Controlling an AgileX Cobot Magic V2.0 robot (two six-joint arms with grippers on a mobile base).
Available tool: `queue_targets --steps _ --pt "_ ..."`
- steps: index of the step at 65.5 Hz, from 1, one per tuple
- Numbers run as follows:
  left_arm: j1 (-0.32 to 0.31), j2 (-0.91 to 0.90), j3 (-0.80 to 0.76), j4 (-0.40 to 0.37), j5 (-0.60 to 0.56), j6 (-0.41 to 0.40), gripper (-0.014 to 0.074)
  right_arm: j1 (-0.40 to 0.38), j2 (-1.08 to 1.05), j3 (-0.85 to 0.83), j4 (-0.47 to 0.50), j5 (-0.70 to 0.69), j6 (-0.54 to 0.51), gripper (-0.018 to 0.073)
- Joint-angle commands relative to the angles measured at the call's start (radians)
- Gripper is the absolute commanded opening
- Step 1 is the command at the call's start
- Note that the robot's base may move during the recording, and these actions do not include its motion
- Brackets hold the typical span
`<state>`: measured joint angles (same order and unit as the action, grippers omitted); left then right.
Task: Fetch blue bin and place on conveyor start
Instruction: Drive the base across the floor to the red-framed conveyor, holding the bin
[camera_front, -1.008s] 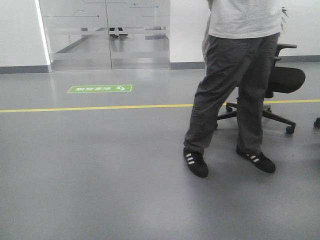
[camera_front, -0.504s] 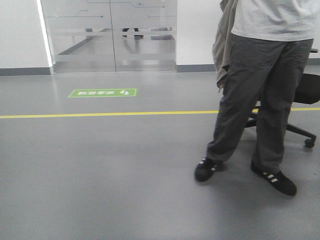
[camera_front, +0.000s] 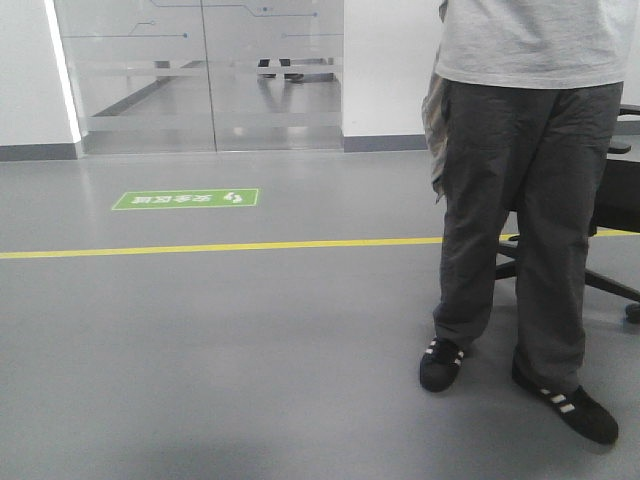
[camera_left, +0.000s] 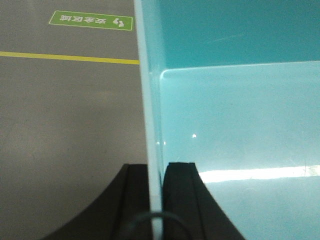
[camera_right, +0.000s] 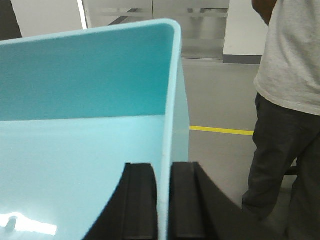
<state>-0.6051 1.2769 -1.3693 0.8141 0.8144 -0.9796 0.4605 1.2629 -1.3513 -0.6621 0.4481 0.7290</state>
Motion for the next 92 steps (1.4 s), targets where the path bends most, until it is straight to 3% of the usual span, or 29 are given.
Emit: queue_targets --steps 1,92 --pt "-0.005 0.000 -0.005 0.012 -0.072 0.005 -0.0111 0.010 -0.013 -0.006 0.001 -0.141 -0.009 -0.0165" --pt "-0.005 0.000 -0.005 0.019 -0.074 0.005 -0.0111 0.010 -0.013 -0.006 0.001 -0.141 -0.009 -0.0165"
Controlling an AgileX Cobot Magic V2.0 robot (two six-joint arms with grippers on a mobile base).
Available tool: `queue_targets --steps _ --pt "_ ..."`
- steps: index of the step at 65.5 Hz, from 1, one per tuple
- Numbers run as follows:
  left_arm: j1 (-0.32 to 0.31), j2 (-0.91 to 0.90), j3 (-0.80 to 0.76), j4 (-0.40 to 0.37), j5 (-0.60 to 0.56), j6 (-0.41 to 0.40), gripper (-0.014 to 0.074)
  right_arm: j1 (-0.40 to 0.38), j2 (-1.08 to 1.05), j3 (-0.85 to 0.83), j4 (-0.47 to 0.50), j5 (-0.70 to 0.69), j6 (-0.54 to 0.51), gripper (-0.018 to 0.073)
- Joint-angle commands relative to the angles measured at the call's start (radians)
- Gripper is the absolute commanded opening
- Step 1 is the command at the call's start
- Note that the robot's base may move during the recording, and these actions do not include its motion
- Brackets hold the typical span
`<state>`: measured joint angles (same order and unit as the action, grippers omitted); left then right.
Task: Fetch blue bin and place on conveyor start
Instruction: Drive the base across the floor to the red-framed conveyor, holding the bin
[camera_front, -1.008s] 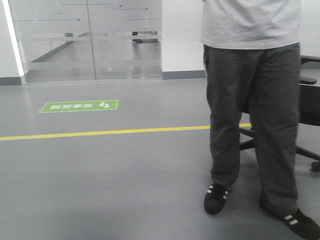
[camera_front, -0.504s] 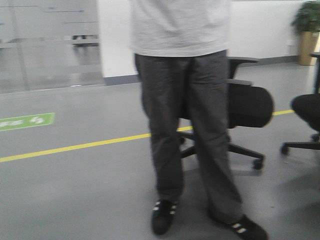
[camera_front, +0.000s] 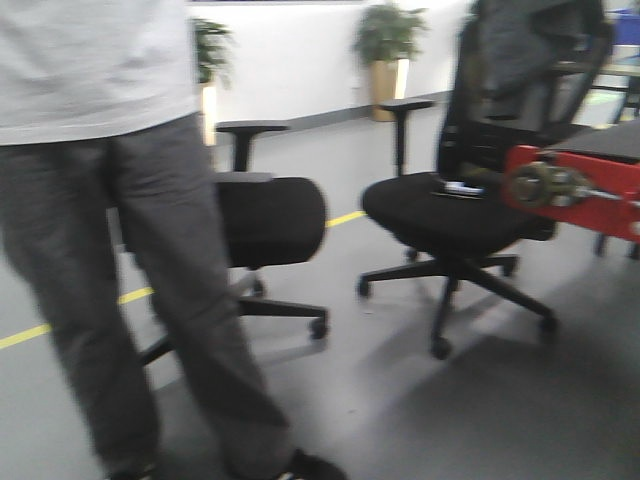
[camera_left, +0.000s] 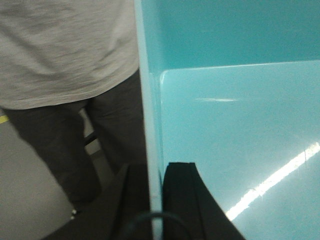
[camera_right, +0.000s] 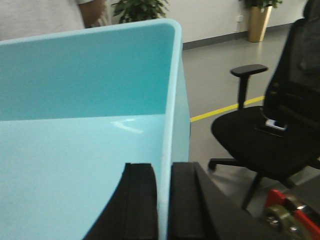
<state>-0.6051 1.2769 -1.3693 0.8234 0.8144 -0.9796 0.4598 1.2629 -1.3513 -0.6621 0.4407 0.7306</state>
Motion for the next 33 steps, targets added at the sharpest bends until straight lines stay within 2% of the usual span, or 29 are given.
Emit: queue_targets --steps 1,33 --pt "-0.005 0.000 -0.005 0.010 -0.074 0.005 -0.0111 0.011 -0.013 -0.006 0.001 -0.134 -0.011 -0.0165" --pt "-0.005 0.000 -0.005 0.017 -0.074 0.005 -0.0111 0.011 -0.013 -0.006 0.001 -0.136 -0.011 -0.0165"
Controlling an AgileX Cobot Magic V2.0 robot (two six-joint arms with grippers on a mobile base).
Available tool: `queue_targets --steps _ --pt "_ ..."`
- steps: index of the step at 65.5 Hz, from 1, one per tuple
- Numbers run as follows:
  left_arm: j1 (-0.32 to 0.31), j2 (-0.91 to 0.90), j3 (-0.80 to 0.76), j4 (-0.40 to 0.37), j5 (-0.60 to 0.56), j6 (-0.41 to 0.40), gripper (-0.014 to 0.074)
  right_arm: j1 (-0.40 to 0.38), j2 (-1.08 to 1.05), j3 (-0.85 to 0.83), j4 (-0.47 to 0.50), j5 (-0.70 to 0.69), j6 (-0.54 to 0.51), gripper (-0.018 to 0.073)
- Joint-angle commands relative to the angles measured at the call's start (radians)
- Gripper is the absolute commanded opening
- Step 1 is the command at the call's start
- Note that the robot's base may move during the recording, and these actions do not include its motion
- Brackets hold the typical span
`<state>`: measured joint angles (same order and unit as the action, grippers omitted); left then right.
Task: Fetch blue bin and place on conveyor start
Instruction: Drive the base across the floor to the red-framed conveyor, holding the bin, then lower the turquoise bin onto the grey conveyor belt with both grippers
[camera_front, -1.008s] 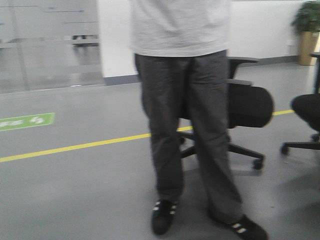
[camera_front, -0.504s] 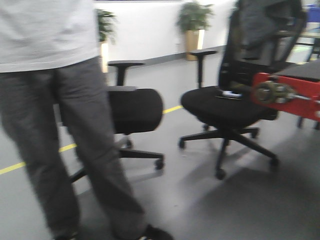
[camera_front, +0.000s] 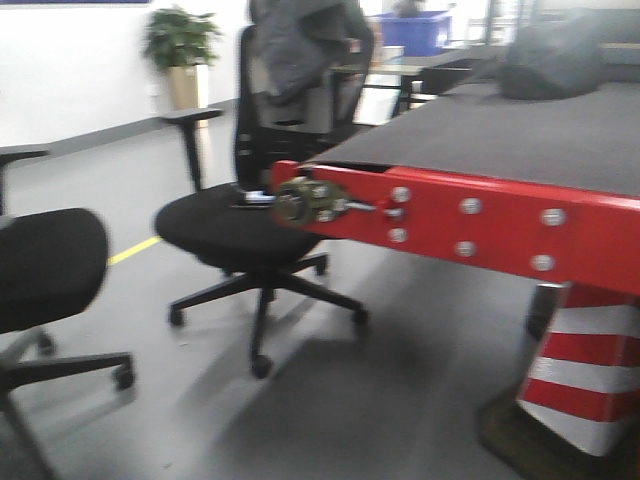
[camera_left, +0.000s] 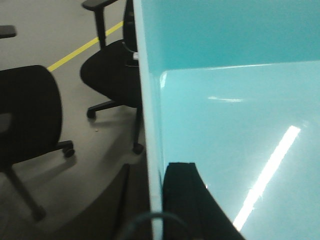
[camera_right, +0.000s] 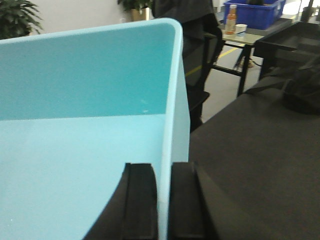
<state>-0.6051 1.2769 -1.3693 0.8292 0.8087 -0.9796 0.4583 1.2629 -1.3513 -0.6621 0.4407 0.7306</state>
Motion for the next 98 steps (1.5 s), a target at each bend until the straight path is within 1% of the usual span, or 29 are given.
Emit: queue_targets --steps 1,98 --pt "-0.005 0.000 -0.005 0.011 -0.068 0.005 -0.0111 0.012 -0.013 -0.006 0.001 -0.136 -0.011 -0.0165" --pt "-0.005 0.000 -0.005 0.011 -0.068 0.005 -0.0111 0.012 -0.013 -0.006 0.001 -0.136 -0.011 -0.0165"
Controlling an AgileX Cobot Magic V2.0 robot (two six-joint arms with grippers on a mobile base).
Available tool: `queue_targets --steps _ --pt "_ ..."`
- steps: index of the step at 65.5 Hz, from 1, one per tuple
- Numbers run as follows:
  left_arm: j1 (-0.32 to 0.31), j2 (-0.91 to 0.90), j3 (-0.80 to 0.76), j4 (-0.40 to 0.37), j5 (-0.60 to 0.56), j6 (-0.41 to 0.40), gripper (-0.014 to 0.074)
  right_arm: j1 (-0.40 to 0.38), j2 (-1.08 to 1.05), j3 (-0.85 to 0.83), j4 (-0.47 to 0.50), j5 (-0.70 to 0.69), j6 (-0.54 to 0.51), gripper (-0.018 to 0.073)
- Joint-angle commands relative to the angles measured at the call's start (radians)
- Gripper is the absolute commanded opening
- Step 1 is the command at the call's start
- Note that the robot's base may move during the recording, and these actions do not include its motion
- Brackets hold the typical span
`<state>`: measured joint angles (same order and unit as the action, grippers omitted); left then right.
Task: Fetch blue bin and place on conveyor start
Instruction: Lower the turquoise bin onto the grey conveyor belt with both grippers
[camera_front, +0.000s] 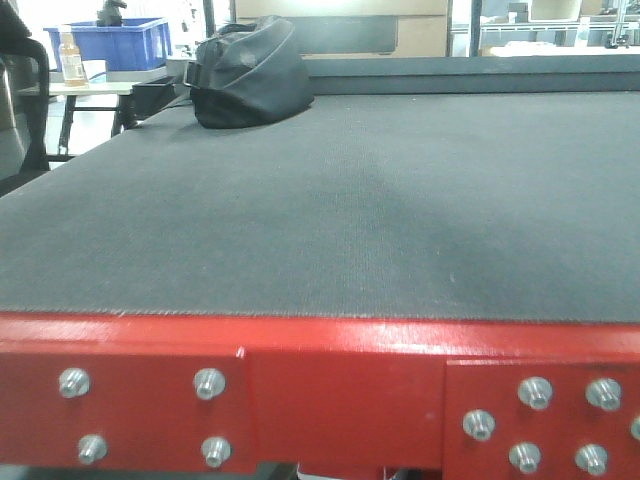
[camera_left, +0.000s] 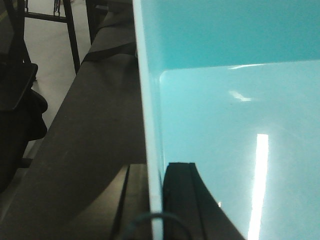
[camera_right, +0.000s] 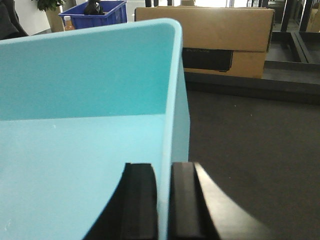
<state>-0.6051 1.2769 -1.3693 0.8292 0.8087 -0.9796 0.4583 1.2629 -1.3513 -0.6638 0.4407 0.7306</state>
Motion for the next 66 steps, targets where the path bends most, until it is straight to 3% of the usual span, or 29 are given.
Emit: queue_targets --steps 1,49,66 --pt "-0.005 0.000 -0.005 0.011 -0.068 0.005 -0.0111 0.012 -0.013 -0.006 0.002 -0.136 -0.011 -0.0165" --pt "-0.005 0.000 -0.005 0.011 -0.068 0.005 -0.0111 0.012 -0.013 -0.006 0.002 -0.136 -0.011 -0.0165" --pt "-0.005 0.000 -0.005 0.011 -0.098 0.005 -0.0111 0.012 -0.013 -0.006 0.002 -0.205 -0.011 -0.0165"
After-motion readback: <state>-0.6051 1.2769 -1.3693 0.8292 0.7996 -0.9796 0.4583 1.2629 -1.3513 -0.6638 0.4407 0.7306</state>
